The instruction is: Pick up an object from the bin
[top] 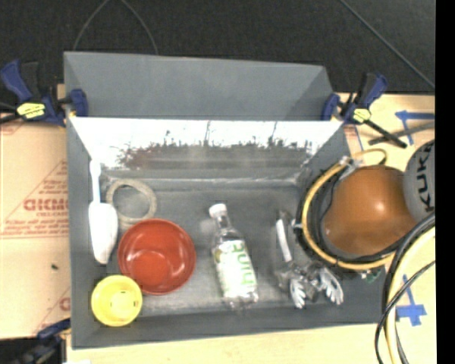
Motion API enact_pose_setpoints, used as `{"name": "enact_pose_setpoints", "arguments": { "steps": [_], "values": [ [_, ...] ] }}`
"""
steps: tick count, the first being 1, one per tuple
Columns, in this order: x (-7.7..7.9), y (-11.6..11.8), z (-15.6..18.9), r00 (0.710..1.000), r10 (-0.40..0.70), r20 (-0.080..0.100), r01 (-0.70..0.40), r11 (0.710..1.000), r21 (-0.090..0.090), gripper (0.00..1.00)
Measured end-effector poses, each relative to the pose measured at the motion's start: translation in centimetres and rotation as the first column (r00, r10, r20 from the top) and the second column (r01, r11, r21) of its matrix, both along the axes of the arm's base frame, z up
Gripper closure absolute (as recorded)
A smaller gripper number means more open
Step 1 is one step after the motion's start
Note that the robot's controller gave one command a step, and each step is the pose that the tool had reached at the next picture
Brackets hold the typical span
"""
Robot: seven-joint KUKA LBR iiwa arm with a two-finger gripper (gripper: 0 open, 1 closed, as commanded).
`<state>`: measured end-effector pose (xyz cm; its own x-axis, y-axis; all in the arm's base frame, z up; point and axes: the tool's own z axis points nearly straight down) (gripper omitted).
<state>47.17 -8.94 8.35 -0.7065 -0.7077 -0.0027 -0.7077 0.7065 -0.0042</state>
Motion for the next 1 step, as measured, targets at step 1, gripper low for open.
{"name": "enact_pose_setpoints", "arguments": {
  "steps": [1],
  "values": [
    [0.15, -0.06, 2.53, 1.0, -0.001, 0.006, 0.001, 1.0, -0.002, 1.0]
  ]
}}
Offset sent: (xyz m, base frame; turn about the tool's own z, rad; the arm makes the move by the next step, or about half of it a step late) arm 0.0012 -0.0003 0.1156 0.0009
